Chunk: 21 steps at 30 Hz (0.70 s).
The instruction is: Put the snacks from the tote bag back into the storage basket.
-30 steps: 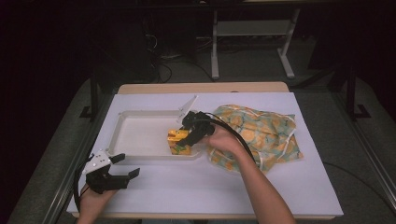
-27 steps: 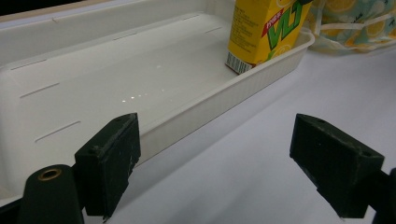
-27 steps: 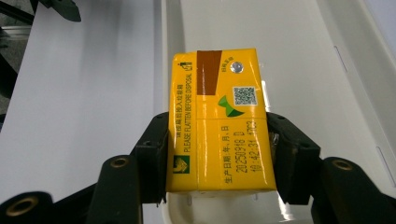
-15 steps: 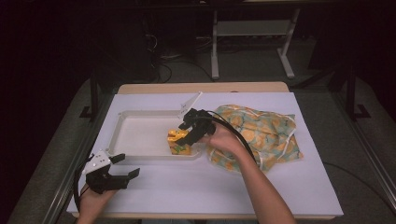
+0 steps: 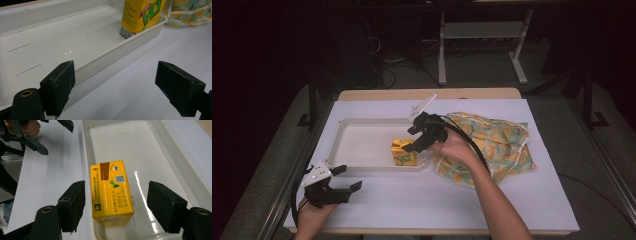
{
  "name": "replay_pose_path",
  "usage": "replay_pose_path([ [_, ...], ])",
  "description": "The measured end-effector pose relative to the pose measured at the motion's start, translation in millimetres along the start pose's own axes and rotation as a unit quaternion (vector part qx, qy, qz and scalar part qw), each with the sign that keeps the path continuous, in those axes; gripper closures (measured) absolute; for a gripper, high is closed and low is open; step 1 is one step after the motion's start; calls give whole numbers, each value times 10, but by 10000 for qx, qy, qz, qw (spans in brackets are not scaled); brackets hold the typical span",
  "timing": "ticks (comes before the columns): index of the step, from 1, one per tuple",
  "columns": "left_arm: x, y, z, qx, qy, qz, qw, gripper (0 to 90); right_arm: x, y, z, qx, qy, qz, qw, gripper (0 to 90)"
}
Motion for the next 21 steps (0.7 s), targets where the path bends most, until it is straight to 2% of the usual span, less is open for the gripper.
replay_pose_path([
  [3, -1, -1, 6, 6, -6, 6, 10000, 158, -1, 1, -52, 1, 70, 89, 9999, 290],
  [4, 2, 2, 8, 9, -37, 13, 10000, 158, -9, 7, -101, -65, 88, 120, 9999, 284],
  [7, 4, 5, 13, 7, -33, 17, 10000, 158, -25, 17, -142, -123, 114, 96, 9998, 283],
  [9, 2, 9, 18, -2, -16, 5, 10000, 158, -43, 3, -189, -119, 82, 227, 9996, 280],
  [14, -1, 13, 17, -2, -2, -11, 10000, 157, -84, 27, -267, -188, 151, 199, 9995, 280],
  [18, 1, 13, 19, -6, -8, 8, 10000, 158, -122, 48, -314, -237, 142, 246, 9993, 280],
  [19, 0, 11, 16, 0, -30, 11, 10000, 158, -131, 45, -329, -251, 125, 323, 9991, 280],
  [20, -1, 10, 18, 2, -14, 2, 10000, 158, -142, 64, -340, -279, 165, 264, 9991, 280],
  [21, -2, 7, 15, 3, -33, 4, 10000, 157, -153, 65, -355, -279, 157, 337, 9989, 280],
])
Point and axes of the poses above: each handheld gripper's, and its own axes: z roughly forward along the jaws, x roughly out of its top, y roughly to its right, the point moved 3 cm from there along z, roughly forward along the jaws, and after that the axes turned 6 degrees about -z, right-handed, at the moved point
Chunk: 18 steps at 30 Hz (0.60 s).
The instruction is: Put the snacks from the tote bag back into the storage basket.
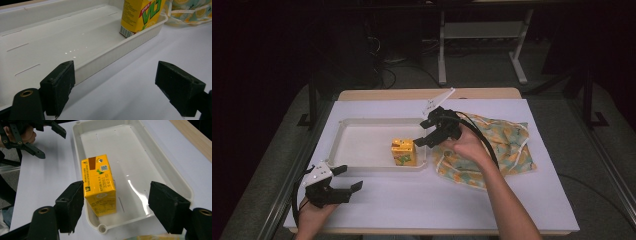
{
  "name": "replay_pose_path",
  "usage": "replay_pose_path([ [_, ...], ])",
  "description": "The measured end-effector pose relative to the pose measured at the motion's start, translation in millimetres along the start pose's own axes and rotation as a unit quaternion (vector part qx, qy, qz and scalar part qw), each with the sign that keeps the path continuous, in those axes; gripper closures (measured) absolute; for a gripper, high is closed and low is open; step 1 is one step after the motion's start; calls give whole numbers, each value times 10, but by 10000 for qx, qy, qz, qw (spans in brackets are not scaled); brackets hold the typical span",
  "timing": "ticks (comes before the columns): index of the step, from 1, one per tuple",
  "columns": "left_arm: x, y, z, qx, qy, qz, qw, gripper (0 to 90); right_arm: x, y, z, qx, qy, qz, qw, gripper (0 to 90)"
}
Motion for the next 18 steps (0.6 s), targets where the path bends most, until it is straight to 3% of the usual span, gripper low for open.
replay_pose_path([
  [12, 6, -1, -2, 5, -1, 11, 10000, 158, -149, 58, -166, -157, 20, 105, 9998, 280],
  [17, 9, 5, 13, -20, -8, 8, 10000, 158, -221, 61, -236, -216, 16, 306, 9993, 279],
  [18, 12, 6, 16, -23, 2, 10, 10000, 158, -242, 80, -249, -231, -9, 235, 9995, 275],
])
Point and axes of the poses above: each handheld gripper's, and its own axes: z roughly forward along the jaws, x roughly out of its top, y roughly to its right, the point moved 3 cm from there along z, roughly forward along the jaws, and after that the axes turned 6 degrees about -z, right-handed, at the moved point
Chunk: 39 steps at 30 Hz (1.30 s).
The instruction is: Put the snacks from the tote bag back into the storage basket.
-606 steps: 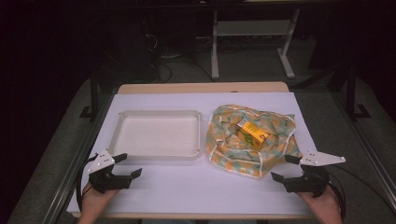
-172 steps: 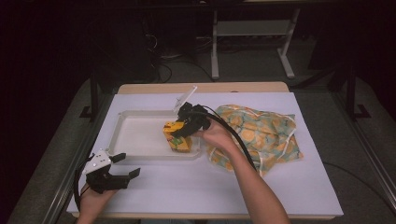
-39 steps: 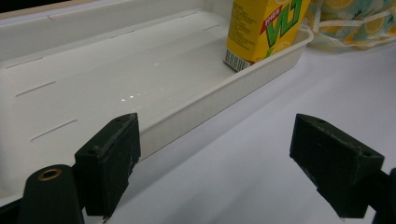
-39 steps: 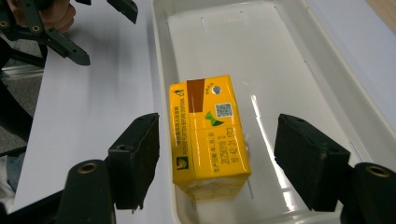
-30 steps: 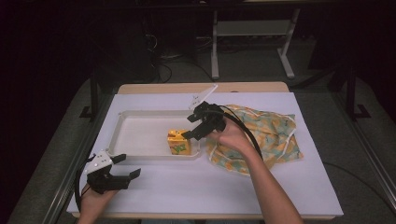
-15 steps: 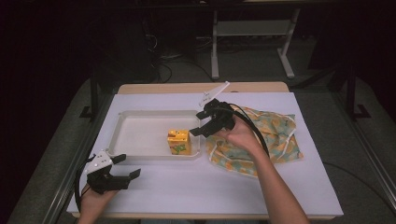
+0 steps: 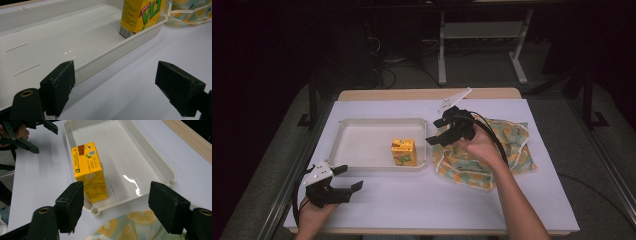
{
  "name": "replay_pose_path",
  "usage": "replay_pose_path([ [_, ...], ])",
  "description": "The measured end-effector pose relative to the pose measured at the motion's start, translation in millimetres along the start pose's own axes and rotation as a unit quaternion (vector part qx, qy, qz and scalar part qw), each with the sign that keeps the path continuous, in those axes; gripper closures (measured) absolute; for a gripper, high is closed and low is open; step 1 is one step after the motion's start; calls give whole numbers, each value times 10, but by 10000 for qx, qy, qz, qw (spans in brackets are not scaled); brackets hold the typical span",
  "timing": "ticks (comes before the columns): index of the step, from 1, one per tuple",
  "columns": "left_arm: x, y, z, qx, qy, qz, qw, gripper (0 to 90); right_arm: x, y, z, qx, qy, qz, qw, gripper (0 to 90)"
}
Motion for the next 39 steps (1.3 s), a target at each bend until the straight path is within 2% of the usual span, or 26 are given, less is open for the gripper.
replay_pose_path([
  [3, 4, 2, 4, -2, 3, -11, 10000, 158, -37, -3, -44, -44, 18, 125, 9999, 277],
  [7, 14, -1, 20, -19, -11, 40, 10000, 158, -109, 16, -102, -103, -13, 121, 9999, 276],
  [9, 16, 2, 26, -20, -31, 33, 10000, 158, -138, 2, -135, -102, 7, 264, 9996, 276],
  [15, 14, -3, 14, -9, -22, 48, 10000, 158, -278, 26, -242, -218, -7, 376, 9991, 276],
  [20, 8, -1, 11, 13, -19, 16, 10000, 158, -426, 36, -358, -299, 22, 596, 9978, 279],
  [32, 1, 0, 3, 20, -11, 23, 10000, 158, -679, 56, -449, -342, -35, 762, 9965, 280],
  [35, -2, 0, 1, 26, -22, 21, 10000, 158, -735, 53, -479, -331, -116, 882, 9955, 271],
  [39, -5, -2, -1, 30, -25, 20, 10000, 158, -788, 21, -536, -372, -52, 858, 9956, 276],
])
Point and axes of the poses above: each handheld gripper's, and its own axes: z roughly forward along the jaws, x roughly out of its top, y roughly to its right, the point moved 3 cm from there along z, roughly forward along the jaws, and after that the axes turned 6 degrees about -z, right-handed, at the moved point
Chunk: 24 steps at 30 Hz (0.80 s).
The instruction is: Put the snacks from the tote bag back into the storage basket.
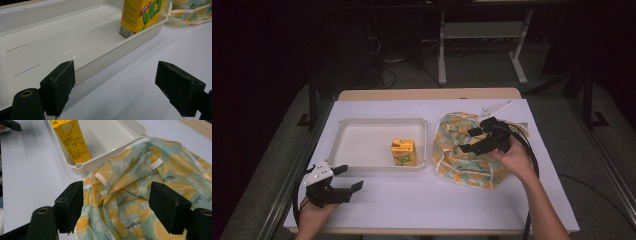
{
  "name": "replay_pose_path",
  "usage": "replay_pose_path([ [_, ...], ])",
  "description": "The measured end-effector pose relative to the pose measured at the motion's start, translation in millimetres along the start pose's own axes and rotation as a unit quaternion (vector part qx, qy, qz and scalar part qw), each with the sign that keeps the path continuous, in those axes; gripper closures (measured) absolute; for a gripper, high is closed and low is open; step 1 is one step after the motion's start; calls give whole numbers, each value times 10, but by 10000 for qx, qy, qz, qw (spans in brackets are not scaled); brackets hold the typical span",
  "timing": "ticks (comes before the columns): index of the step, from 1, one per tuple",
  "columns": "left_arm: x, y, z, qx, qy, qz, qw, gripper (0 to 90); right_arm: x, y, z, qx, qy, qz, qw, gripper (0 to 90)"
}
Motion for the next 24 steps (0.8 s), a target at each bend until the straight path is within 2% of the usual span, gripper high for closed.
replay_pose_path([
  [4, -3, 1, 2, 0, -12, 3, 10000, 158, -106, 0, -31, 0, 12, 9, 10000, 273],
  [6, -4, 1, 2, 3, -18, 10, 10000, 158, -151, -10, -50, -14, -59, 103, 9999, 273],
  [7, -4, 1, 2, 0, -14, 4, 10000, 158, -172, -13, -61, -19, 5, 46, 10000, 276],
  [17, -13, 0, 1, 15, 0, -18, 10000, 158, -364, -57, -146, -41, 30, 131, 9999, 275],
  [24, -18, -3, -8, 32, -23, -17, 10000, 158, -573, -78, -162, -53, 19, 288, 9996, 274],
])
Point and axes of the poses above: each handheld gripper's, and its own axes: z roughly forward along the jaws, x roughly out of its top, y roughly to its right, the point moved 3 cm from there along z, roughly forward along the jaws, and after that the axes turned 6 degrees about -z, right-handed, at the moved point
